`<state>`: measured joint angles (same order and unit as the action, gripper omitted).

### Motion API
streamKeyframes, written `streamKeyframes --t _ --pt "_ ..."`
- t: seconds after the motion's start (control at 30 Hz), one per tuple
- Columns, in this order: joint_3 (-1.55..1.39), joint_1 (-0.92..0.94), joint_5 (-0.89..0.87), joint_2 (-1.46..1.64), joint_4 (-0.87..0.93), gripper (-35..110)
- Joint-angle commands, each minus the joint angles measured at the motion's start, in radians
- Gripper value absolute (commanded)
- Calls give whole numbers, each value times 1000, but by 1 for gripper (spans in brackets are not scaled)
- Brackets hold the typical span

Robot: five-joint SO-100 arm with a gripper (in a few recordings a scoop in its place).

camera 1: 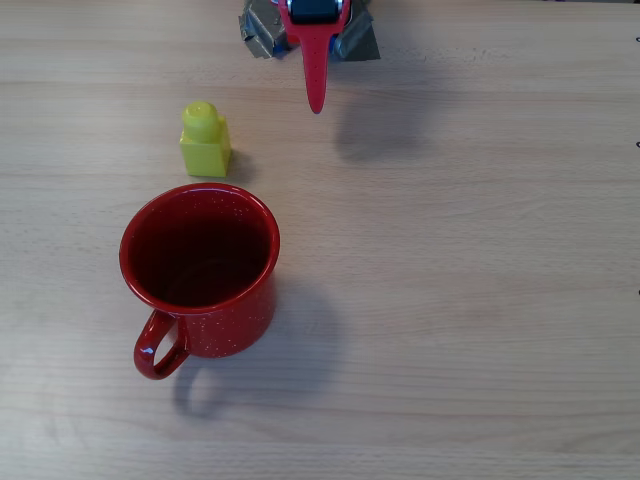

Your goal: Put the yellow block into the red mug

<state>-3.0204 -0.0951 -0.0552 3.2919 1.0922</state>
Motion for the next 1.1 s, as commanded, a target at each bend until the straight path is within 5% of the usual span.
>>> streamKeyframes --t 0.0,0.7,1.07 --pt "15 2 5 14 8 0" --pt "18 11 35 9 -3 0" --pt "285 118 40 -245 -5 0"
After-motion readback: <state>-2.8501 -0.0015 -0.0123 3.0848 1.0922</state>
